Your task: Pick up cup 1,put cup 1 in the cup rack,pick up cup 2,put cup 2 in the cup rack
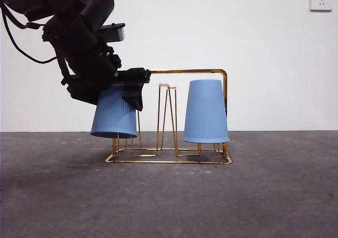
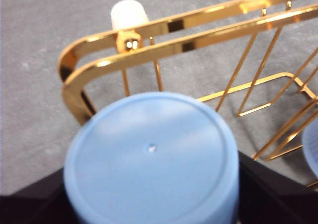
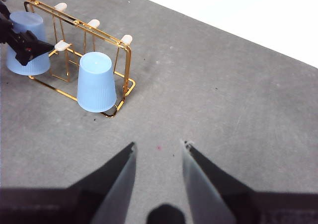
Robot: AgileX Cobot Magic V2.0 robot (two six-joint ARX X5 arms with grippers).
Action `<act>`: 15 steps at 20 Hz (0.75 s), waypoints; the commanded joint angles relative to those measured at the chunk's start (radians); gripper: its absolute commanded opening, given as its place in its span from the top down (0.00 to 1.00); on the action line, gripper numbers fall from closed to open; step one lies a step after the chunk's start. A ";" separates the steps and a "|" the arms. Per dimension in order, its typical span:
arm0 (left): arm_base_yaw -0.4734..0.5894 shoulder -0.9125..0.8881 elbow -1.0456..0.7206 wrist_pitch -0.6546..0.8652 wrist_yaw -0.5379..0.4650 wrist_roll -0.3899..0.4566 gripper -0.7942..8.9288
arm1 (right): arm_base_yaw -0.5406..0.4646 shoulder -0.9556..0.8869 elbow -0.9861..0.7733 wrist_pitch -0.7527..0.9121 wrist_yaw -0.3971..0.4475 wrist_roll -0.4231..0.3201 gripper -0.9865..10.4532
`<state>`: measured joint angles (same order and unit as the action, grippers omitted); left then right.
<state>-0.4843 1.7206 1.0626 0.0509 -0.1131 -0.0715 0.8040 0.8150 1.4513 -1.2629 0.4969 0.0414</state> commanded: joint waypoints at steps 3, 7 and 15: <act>0.001 0.032 -0.020 -0.091 0.043 -0.019 0.26 | 0.001 -0.001 -0.009 0.007 -0.003 0.011 0.78; 0.001 0.031 -0.019 -0.183 0.056 -0.029 0.26 | 0.001 -0.001 -0.009 0.006 -0.003 0.011 0.78; -0.007 -0.069 -0.019 -0.572 0.095 -0.052 0.28 | 0.001 0.000 -0.009 0.001 -0.028 0.012 0.78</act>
<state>-0.4870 1.6531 1.0489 -0.5236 -0.0219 -0.1135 0.8040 0.8150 1.4513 -1.2648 0.4660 0.0418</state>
